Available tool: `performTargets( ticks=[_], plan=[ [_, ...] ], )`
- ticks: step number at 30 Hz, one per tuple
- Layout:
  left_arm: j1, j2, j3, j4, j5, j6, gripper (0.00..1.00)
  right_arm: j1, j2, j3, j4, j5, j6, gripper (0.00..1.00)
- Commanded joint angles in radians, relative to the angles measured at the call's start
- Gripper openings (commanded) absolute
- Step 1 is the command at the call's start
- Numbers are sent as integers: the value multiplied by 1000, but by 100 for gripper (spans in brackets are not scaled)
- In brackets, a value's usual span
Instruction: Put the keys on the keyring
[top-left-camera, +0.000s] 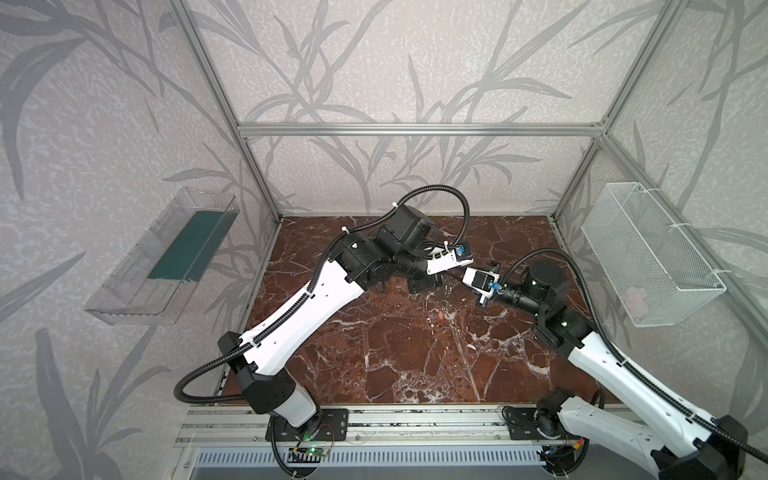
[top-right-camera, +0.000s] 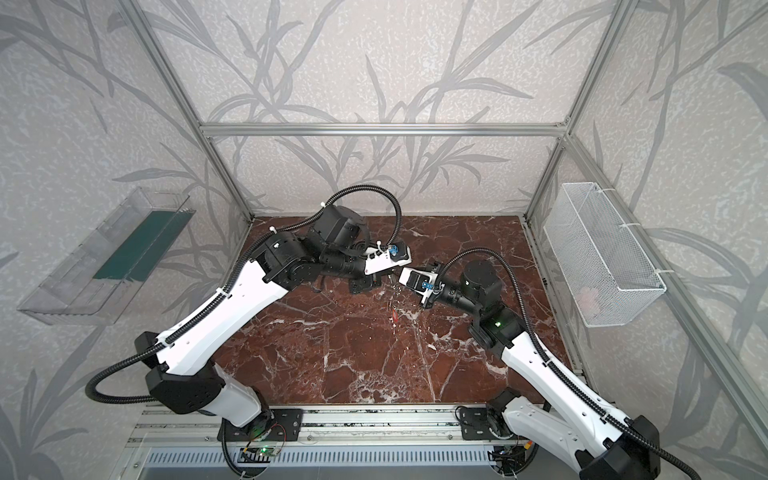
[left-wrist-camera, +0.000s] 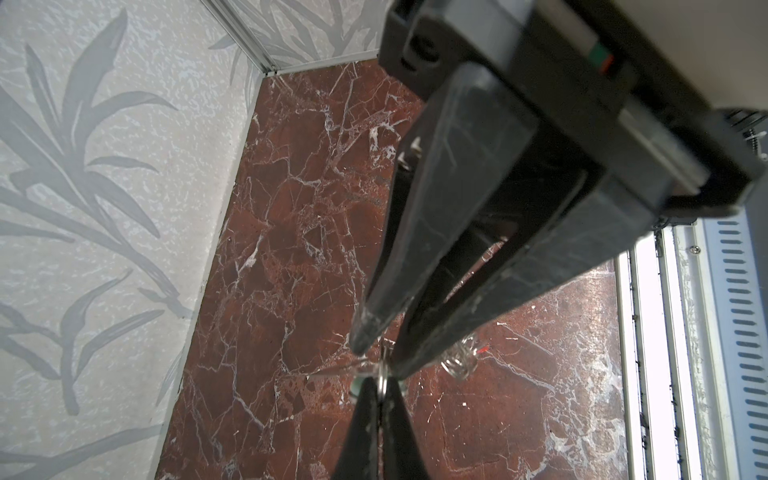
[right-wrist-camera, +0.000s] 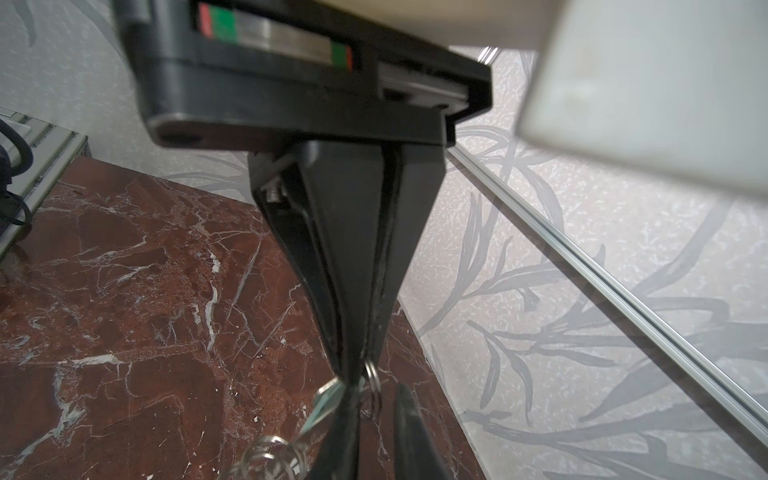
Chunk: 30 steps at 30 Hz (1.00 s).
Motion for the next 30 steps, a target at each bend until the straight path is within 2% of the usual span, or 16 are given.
performTargets(
  ticks=[1,3,6,10,13,16,19,21,24,28,30],
  plan=[
    [-7,-2,26,-1,27,20,0,15,12,-7,38,-11,20,13],
    [-7,-4,23,5,33,19,0,20,17,-4,28,-11,14,10],
    [-7,-13,12,19,35,18,0,20,15,-7,30,-4,18,1],
    [-5,-29,-21,59,22,1,0,20,11,-21,70,8,62,0],
    [-1,-72,-98,154,-47,-27,19,20,13,-34,112,18,111,0],
    [8,-157,-238,333,-142,-79,40,19,14,-49,164,23,161,0],
    [25,-240,-383,514,-208,-168,45,18,19,-58,214,25,209,0],
    [29,-271,-447,581,-239,-211,45,18,24,-59,243,24,234,0],
    [32,-305,-523,657,-205,-270,41,17,34,-58,276,25,266,0],
    [34,-312,-568,683,-152,-333,21,18,39,-50,289,23,282,0],
    [34,-317,-590,697,-135,-351,21,18,39,-49,298,36,292,0]
  ],
)
